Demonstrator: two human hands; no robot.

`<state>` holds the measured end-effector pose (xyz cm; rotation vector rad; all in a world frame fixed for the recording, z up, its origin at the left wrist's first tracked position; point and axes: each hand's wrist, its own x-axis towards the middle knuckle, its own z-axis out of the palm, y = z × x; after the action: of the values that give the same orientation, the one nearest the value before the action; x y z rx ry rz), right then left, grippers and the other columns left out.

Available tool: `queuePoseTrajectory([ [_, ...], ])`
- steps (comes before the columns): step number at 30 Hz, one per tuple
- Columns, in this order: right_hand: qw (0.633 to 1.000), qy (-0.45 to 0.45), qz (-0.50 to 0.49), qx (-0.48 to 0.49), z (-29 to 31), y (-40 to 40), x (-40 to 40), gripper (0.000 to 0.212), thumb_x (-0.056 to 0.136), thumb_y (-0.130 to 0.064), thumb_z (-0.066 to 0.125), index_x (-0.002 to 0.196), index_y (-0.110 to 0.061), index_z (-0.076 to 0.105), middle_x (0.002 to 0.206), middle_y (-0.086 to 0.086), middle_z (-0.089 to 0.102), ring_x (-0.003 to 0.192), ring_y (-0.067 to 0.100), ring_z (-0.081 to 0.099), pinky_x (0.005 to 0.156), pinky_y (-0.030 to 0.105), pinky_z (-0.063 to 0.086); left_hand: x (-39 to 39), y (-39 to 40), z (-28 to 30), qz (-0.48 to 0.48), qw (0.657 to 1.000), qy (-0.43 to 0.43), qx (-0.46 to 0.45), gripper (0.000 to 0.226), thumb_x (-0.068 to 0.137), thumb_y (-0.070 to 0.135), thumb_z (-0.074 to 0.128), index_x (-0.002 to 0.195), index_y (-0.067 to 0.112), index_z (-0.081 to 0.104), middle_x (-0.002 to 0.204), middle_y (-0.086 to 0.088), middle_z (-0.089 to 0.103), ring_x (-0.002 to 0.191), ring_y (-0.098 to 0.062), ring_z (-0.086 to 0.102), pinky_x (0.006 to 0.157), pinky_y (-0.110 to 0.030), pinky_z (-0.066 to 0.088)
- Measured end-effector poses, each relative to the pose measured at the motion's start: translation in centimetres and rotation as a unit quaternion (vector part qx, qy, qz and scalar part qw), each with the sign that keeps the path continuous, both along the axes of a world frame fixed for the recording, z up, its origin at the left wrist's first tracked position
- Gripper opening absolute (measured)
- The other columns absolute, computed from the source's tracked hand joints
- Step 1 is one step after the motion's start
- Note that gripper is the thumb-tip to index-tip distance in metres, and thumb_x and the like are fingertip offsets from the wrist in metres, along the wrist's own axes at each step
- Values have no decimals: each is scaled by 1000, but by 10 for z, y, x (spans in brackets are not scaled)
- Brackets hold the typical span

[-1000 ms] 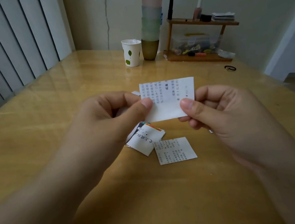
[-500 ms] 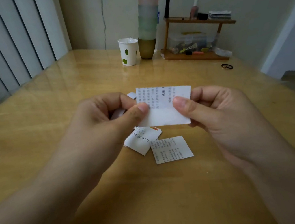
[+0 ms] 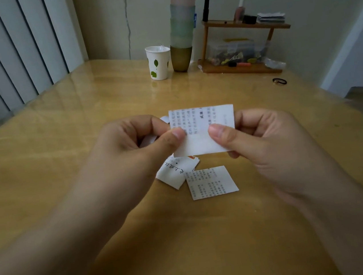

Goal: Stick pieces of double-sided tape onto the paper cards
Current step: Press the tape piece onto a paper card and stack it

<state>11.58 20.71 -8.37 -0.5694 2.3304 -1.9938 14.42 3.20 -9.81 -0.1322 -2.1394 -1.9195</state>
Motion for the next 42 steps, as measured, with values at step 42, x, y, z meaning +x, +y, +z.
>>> queuePoseTrajectory([
  [42, 889, 5, -15, 457, -19, 12, -15, 14, 83, -33, 69, 73, -25, 64, 56, -11, 49, 49, 0, 43, 50, 17, 36, -2, 11, -18, -18, 843, -78, -531, 30, 82, 54, 57, 110, 46, 56, 100, 15, 22, 91, -9, 18, 72, -21, 14],
])
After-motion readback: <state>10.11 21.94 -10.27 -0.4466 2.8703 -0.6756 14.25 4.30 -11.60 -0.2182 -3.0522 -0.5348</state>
